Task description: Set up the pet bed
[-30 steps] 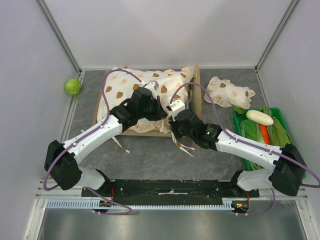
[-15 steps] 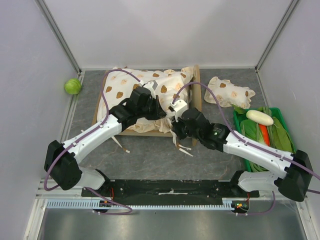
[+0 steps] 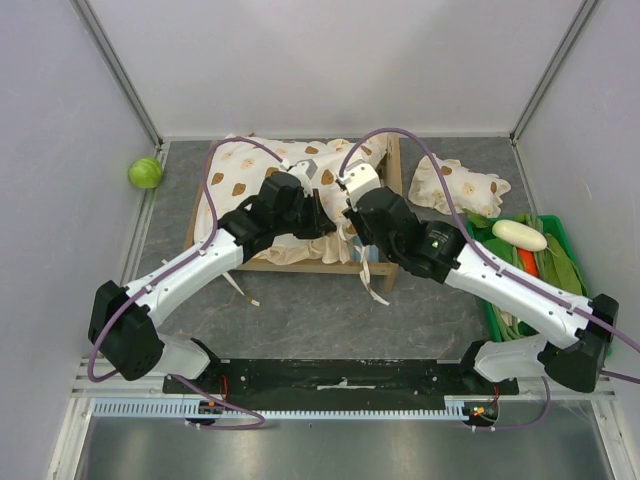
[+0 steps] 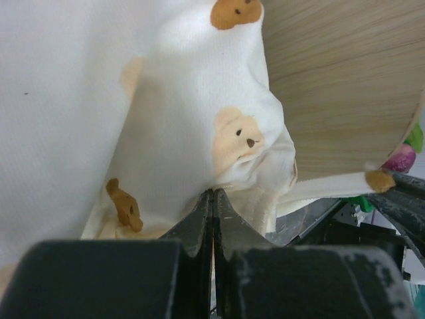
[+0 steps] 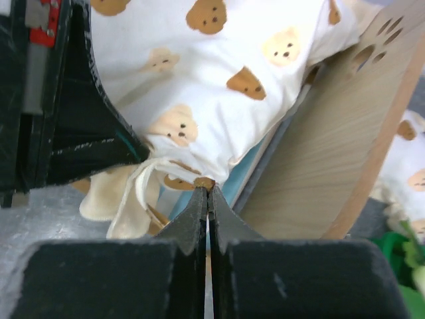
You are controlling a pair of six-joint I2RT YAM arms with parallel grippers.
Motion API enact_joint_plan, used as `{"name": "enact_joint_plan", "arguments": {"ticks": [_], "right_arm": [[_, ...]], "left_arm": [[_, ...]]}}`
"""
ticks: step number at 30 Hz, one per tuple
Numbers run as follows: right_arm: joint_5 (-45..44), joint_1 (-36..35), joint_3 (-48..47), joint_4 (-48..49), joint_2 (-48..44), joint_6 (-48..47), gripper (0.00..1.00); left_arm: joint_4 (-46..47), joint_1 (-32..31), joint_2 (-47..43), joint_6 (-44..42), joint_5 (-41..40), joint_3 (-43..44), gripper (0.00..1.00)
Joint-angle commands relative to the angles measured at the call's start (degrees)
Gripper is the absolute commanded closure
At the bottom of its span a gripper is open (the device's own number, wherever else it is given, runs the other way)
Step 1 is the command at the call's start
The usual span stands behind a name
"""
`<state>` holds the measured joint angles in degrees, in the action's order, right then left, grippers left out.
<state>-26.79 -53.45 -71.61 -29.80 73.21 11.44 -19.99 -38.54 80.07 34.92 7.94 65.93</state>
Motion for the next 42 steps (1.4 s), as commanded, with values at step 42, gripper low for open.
{"name": "enact_joint_plan", "arguments": {"ticks": [42], "right_arm": [[-10.2,-0.8,-19.2,-11.8,8.3,-25.0,0.92]], "left_arm": [[-1.6,2.0,-0.7,-4.2,-1.1,0.8,0.98]]}}
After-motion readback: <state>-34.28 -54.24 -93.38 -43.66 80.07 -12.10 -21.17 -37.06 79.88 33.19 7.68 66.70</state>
